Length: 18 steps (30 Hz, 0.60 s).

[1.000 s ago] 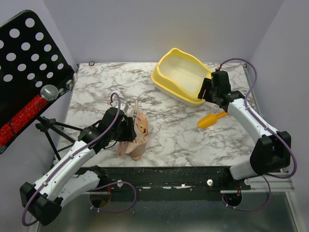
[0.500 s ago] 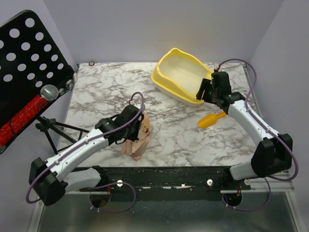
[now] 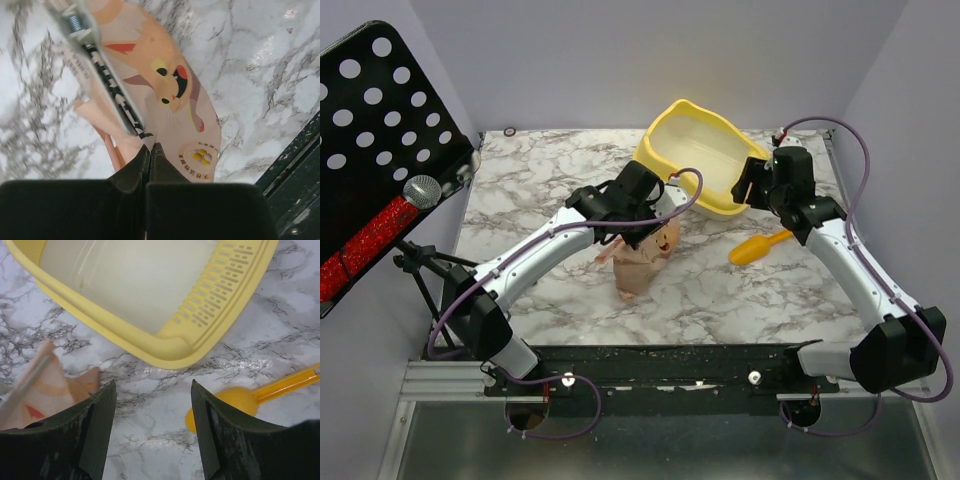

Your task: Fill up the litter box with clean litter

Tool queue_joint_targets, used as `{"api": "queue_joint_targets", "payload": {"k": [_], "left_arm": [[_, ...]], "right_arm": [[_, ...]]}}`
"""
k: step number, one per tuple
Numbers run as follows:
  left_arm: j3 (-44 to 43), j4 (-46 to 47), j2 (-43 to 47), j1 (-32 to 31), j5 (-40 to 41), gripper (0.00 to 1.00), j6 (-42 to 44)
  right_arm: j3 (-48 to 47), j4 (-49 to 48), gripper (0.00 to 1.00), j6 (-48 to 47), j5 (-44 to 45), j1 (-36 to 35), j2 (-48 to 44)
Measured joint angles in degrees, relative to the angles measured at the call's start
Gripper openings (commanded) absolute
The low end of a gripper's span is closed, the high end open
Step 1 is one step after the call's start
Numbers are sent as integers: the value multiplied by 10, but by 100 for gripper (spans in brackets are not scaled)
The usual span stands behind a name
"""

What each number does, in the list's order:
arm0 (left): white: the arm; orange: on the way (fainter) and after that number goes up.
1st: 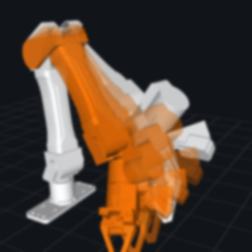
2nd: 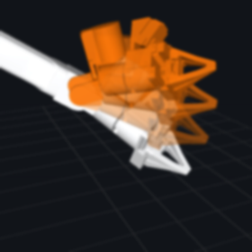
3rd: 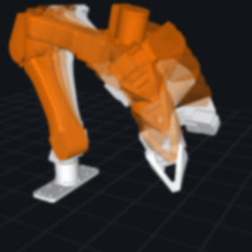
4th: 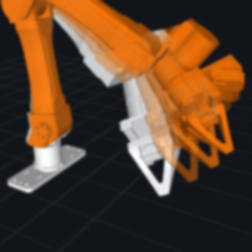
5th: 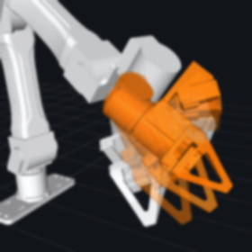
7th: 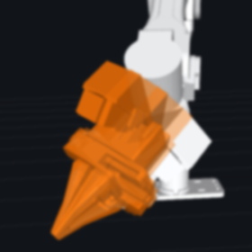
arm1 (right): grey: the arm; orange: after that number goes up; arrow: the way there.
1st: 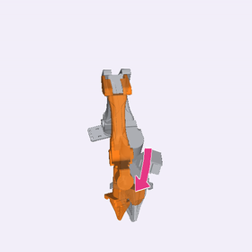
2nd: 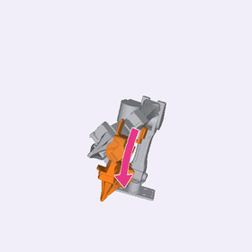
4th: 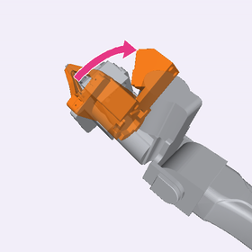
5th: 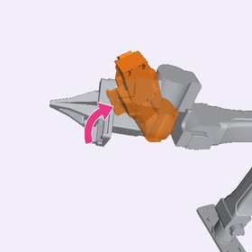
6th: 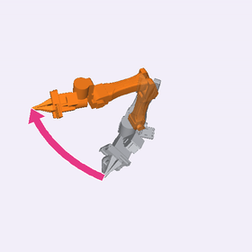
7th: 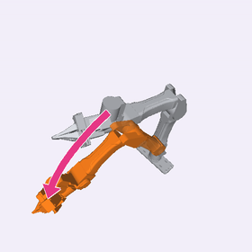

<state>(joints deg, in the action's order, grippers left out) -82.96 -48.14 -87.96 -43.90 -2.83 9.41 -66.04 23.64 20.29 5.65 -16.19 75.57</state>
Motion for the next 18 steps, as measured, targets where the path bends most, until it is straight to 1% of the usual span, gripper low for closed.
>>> {"api": "queue_joint_targets", "payload": {"k": [5,7,9,11,13,15,16,17,18], "left_arm": [[-35,2,-10,-1,-74,0,129],[-33,2,-10,-1,-97,0,174],[-7,14,-5,-2,-109,0,206],[37,30,7,3,-109,3,224],[87,62,19,11,-104,7,229],[117,107,32,15,-94,11,229],[135,132,43,14,-86,16,226],[146,148,51,14,-81,26,223],[165,170,65,14,-70,32,217]], "right_arm": [[1,0,68,-9,-9,0,-45],[8,0,68,-11,-17,0,-68],[20,0,68,-17,-33,0,-87],[36,-1,68,-25,-58,0,-98],[59,-7,71,-36,-95,0,-105],[85,-13,73,-47,-138,-2,-108],[94,-13,74,-52,-159,-4,-107],[103,-14,75,-59,-179,-9,-107],[107,-15,75,-63,-192,-13,-107]]}}
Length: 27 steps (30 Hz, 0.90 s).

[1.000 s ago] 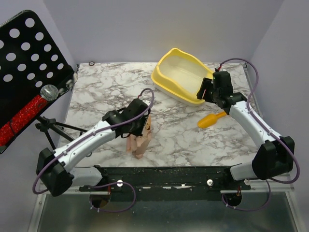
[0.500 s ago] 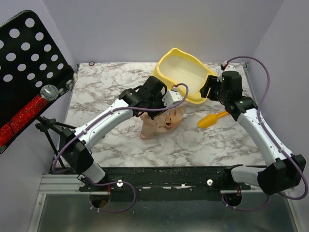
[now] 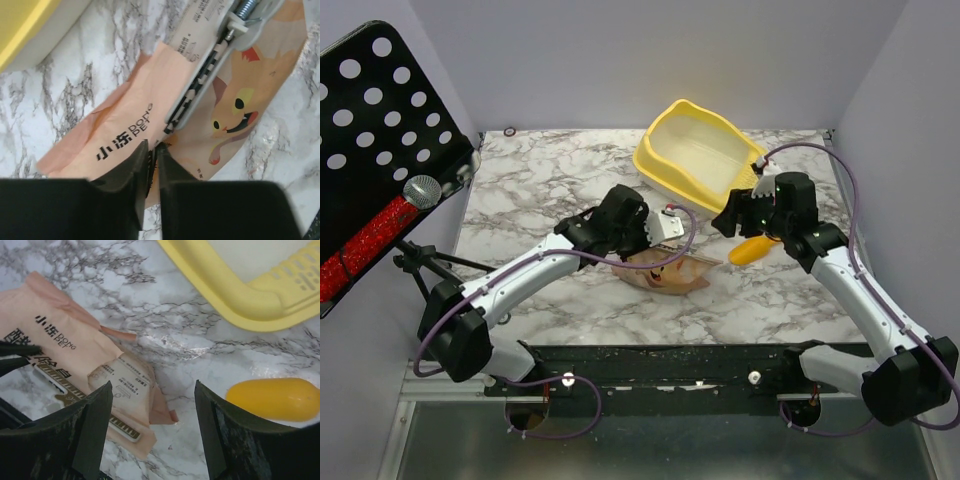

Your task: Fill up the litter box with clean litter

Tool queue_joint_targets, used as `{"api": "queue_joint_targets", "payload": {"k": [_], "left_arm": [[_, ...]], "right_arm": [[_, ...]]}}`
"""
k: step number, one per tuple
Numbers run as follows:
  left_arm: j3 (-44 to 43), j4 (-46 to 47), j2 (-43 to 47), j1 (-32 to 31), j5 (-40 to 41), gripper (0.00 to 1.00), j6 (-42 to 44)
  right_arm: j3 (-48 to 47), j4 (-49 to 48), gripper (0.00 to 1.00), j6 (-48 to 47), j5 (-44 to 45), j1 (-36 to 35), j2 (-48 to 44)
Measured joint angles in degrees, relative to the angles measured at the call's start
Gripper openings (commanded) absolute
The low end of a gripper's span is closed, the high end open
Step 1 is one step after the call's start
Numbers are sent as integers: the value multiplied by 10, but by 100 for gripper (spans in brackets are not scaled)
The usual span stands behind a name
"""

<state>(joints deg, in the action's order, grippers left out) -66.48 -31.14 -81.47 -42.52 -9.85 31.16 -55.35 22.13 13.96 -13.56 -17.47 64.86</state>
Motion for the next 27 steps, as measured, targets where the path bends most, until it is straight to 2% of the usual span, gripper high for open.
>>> {"api": "queue_joint_targets", "payload": {"k": [3,5,6,11,16,19,23,27], "left_arm": [[41,50,38,-3,31,42,-21],[47,63,63,-3,47,55,-30],[46,72,80,-3,55,57,-38],[31,101,151,-3,124,58,-106],[26,90,204,-3,196,60,-234],[47,77,244,-3,217,59,-305],[79,63,278,-3,249,60,-360],[130,63,301,-3,268,69,-386]], "right_arm": [[5,-13,76,-21,-43,-14,0],[5,-26,77,-35,-65,-21,-2],[5,-33,77,-43,-77,-24,-4],[-2,-44,77,-96,-119,-42,-8],[-40,-21,77,-174,-132,-83,10],[-57,-7,77,-227,-121,-130,26],[-71,25,76,-294,-89,-171,48],[-73,54,76,-343,-54,-184,61]]}}
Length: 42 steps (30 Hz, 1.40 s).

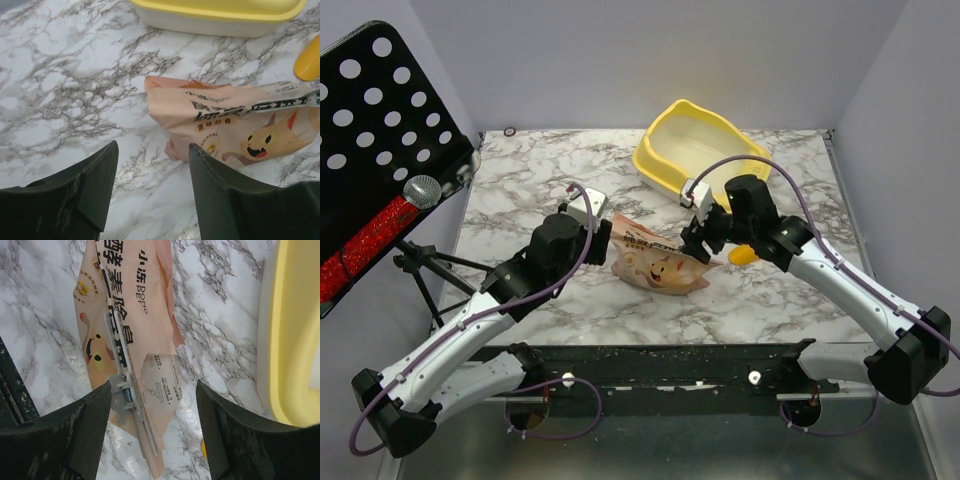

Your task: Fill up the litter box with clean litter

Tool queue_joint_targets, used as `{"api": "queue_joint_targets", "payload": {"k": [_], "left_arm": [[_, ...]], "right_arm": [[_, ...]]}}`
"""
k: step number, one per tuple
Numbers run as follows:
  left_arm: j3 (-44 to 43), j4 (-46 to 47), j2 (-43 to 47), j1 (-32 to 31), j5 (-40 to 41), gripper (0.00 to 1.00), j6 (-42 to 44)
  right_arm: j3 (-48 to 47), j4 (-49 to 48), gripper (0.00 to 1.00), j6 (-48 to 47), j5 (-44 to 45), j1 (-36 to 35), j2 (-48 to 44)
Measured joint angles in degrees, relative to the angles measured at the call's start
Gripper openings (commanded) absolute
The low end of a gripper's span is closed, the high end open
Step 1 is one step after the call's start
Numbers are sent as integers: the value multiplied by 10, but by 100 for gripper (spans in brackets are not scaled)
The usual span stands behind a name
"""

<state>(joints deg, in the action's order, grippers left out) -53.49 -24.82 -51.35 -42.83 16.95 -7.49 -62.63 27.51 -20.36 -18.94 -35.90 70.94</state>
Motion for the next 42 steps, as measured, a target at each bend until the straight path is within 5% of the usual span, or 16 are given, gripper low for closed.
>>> {"api": "queue_joint_targets", "payload": {"k": [4,17,21,27,42], "left_arm": [[62,10,47,0,16,70,-23],[65,29,70,0,26,69,-36],[65,29,71,0,26,69,-36],[65,29,71,0,27,69,-37],[65,29,71,0,28,69,-37]], "right_arm": [[0,13,76,-27,13,-13,-1],[0,39,68,-47,26,-50,15],[0,39,51,-48,45,-50,26],[4,38,1,-49,80,-50,28],[21,21,1,17,204,-54,-66]]}}
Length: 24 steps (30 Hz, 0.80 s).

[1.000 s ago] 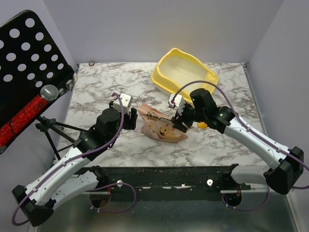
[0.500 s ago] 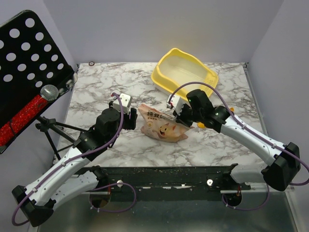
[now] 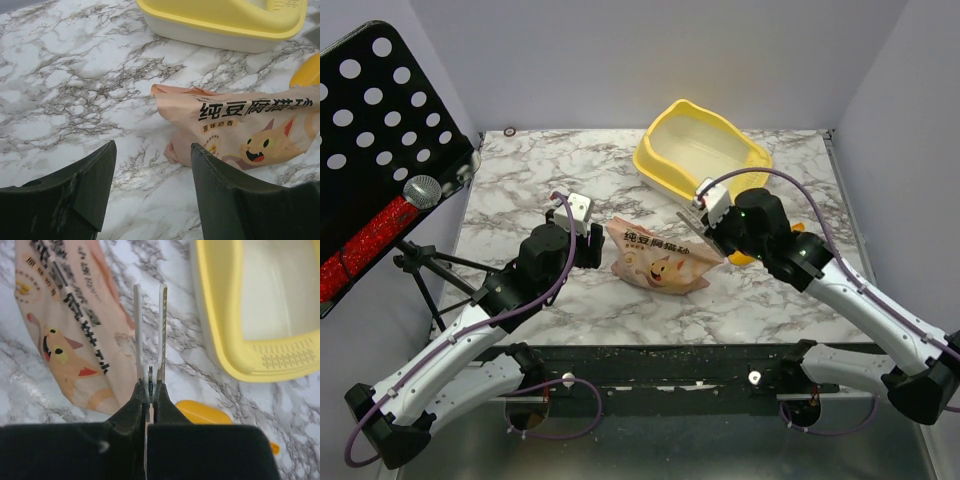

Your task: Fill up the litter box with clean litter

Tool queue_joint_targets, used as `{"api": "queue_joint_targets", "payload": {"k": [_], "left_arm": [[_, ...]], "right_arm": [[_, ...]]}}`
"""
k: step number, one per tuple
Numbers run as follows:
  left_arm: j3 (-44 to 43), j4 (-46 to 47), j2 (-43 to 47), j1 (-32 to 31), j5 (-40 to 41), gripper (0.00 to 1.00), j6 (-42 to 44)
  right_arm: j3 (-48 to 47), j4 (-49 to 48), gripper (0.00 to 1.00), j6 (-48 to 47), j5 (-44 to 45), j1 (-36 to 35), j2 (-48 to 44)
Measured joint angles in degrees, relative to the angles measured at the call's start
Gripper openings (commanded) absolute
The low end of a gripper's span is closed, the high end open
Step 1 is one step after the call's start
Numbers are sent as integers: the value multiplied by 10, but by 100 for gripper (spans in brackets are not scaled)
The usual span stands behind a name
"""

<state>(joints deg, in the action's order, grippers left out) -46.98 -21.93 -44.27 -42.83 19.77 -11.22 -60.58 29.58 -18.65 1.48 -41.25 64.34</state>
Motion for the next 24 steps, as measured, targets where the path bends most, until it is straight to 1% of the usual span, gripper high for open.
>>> {"api": "queue_joint_targets", "payload": {"k": [3,7,8,10,14,16,20,24], "left_arm": [[0,0,0,0,0,68,0],[0,0,0,0,0,68,-3],[0,0,1,0,0,68,-4],[0,0,3,0,0,68,-6],[0,0,9,0,0,68,-9],[0,0,9,0,0,68,-9],[0,0,9,0,0,68,-9],[0,0,9,0,0,68,-10]], "right_arm": [[-8,0,1,36,63,0,-37],[-19,1,1,114,173,14,-54],[-19,3,1,140,192,28,-55],[-8,5,1,199,215,77,-57],[72,0,1,319,221,191,-82],[119,1,1,382,224,233,-94],[190,2,1,500,221,295,-94],[220,2,1,595,205,337,-53]]}}
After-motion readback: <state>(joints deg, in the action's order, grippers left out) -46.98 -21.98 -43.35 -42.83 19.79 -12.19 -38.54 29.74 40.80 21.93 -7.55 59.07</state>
